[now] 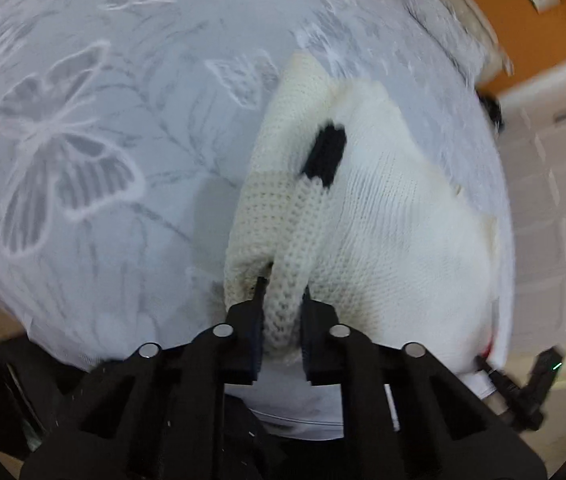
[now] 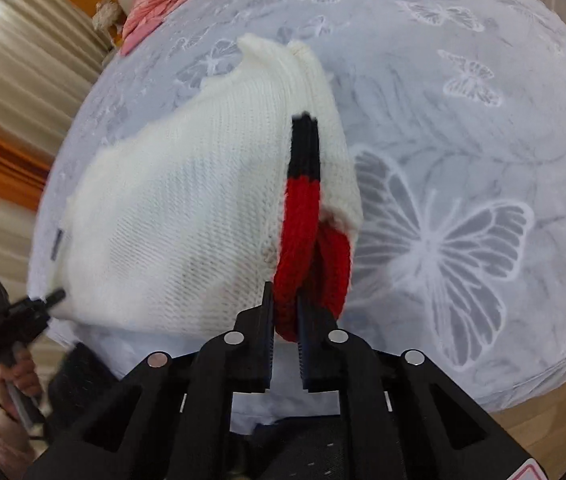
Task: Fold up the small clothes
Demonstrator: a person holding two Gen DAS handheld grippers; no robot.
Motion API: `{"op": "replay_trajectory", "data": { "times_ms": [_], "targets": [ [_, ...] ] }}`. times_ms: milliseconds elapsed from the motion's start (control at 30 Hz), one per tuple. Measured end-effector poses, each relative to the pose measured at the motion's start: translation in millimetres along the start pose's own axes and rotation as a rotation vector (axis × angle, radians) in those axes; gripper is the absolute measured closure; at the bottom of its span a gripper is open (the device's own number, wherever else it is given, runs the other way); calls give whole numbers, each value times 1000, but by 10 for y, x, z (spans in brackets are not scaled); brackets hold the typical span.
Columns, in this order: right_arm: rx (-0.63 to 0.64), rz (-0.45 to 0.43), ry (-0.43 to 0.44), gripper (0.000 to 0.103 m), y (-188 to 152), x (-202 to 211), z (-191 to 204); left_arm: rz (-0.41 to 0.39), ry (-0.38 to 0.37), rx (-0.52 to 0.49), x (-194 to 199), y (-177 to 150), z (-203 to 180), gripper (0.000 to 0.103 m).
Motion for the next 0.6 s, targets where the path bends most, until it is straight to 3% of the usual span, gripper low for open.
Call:
{"op": "replay_trajectory", "data": {
  "times_ms": [100, 167, 267, 367, 433, 500, 600],
  "targets": [
    [59, -53, 42, 94, 75, 336, 193, -40, -27, 17, 306, -6, 71, 93],
    [68, -44, 36, 94, 28, 431, 156, -6, -29, 45, 318, -137, 177, 93],
    [18, 61, -52, 93, -196, 160, -298, 45, 48, 68, 35, -383, 371, 92],
    [-10, 73, -99, 86, -258, 117, -432, 49, 57, 117, 44, -402, 389, 81],
    [54, -7, -120, 83, -77, 322, -231, -25, 70, 52, 307, -280, 258, 77],
    [152, -45, -159, 68, 181, 421, -19, -128, 111, -59, 552, -37, 51, 48],
    [275, -68, -181, 65, 690, 293, 264, -253, 136, -154, 689, 444, -329, 36]
  ]
}}
Point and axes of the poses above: each gripper's, at about its wrist camera, not at the fingertips, and x roughly against the way its jaws point, z to its left, y to its top, the point moved 10 cm from there along -x, roughly the way its jaws point, and after that the axes turned 13 degrees about y, right-handed, at the moved point
